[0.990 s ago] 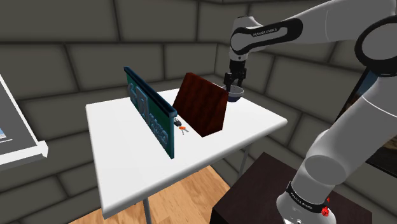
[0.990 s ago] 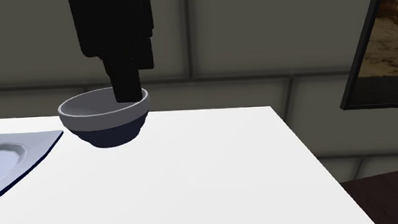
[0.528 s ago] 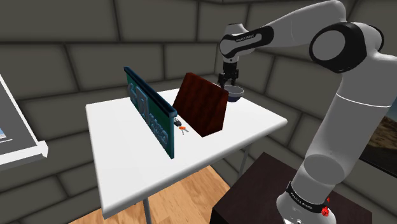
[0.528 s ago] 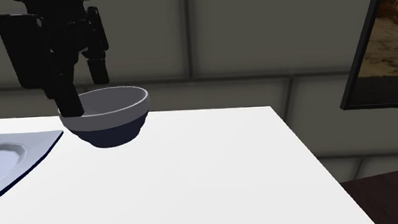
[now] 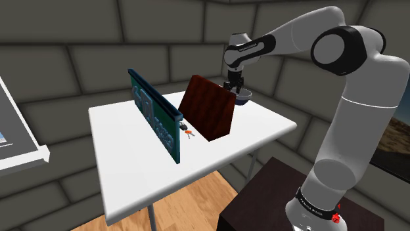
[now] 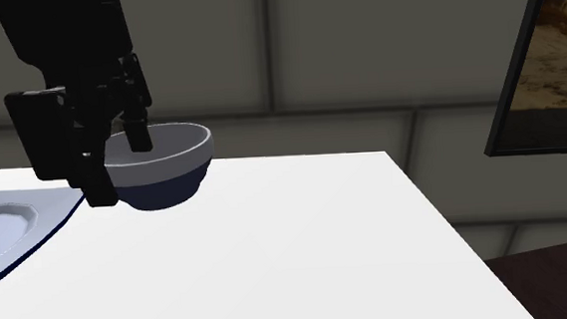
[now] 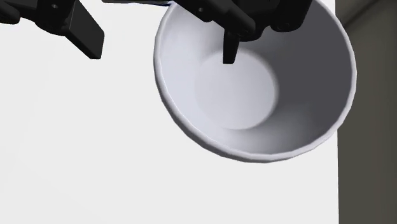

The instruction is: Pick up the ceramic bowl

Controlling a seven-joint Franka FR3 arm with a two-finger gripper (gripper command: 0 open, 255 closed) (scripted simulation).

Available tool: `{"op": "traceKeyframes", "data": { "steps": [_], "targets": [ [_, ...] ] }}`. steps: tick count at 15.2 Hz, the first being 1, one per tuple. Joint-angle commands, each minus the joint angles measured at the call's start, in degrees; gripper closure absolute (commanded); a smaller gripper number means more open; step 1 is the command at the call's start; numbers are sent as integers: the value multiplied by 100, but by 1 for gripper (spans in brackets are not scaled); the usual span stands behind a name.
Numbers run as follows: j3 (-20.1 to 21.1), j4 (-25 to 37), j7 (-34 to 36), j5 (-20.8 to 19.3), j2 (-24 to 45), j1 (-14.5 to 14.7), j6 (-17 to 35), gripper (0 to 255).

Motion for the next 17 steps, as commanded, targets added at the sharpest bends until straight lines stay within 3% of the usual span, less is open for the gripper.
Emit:
{"op": "traceKeyframes", "data": {
  "steps": [1,2,3,12,17],
  "targets": [
    [-2,-29,-2,3,20,-4,51,0],
    [-2,-28,-2,4,20,-4,51,0],
    [-3,-31,-4,4,20,-5,53,255],
    [-2,-28,-2,4,21,-4,51,255],
    [0,258,-29,0,-62,2,-314,255]
  ]
}}
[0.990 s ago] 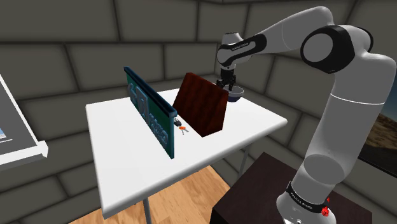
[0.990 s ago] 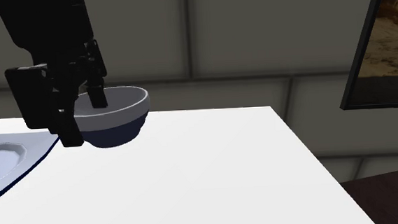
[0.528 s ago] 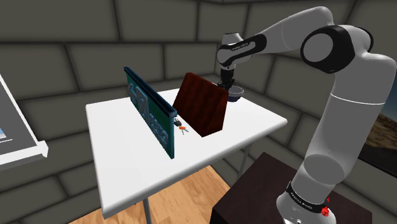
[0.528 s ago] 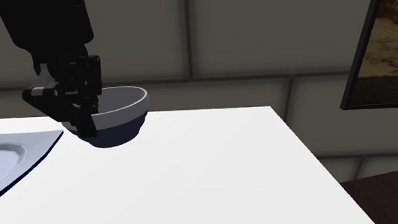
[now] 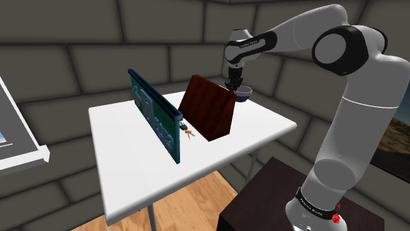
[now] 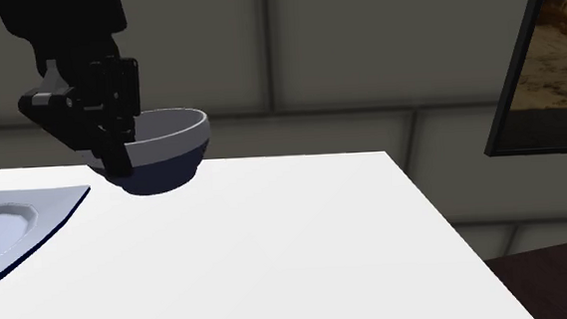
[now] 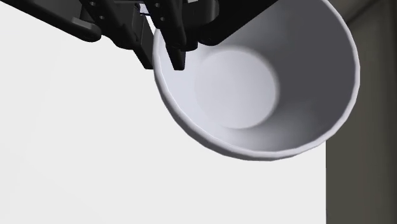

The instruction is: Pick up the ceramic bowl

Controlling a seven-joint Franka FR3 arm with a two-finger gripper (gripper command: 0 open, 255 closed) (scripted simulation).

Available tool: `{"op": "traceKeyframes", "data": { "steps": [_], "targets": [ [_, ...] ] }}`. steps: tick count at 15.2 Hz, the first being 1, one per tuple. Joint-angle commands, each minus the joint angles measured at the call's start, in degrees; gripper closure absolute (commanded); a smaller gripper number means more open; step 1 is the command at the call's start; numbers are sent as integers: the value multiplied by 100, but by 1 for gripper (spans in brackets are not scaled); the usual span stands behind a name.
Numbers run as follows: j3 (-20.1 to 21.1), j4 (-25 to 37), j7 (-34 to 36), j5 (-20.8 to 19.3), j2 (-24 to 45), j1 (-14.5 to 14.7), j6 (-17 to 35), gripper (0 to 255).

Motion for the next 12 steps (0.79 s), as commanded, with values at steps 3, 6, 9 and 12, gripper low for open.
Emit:
{"op": "traceKeyframes", "data": {
  "steps": [3,6,9,12],
  "targets": [
    [4,249,-19,0,-46,7,-293,255],
    [5,451,-39,2,-70,9,-517,255],
    [5,666,-61,6,-82,10,-744,255],
    [5,753,-70,9,-83,11,-831,255]
  ]
}}
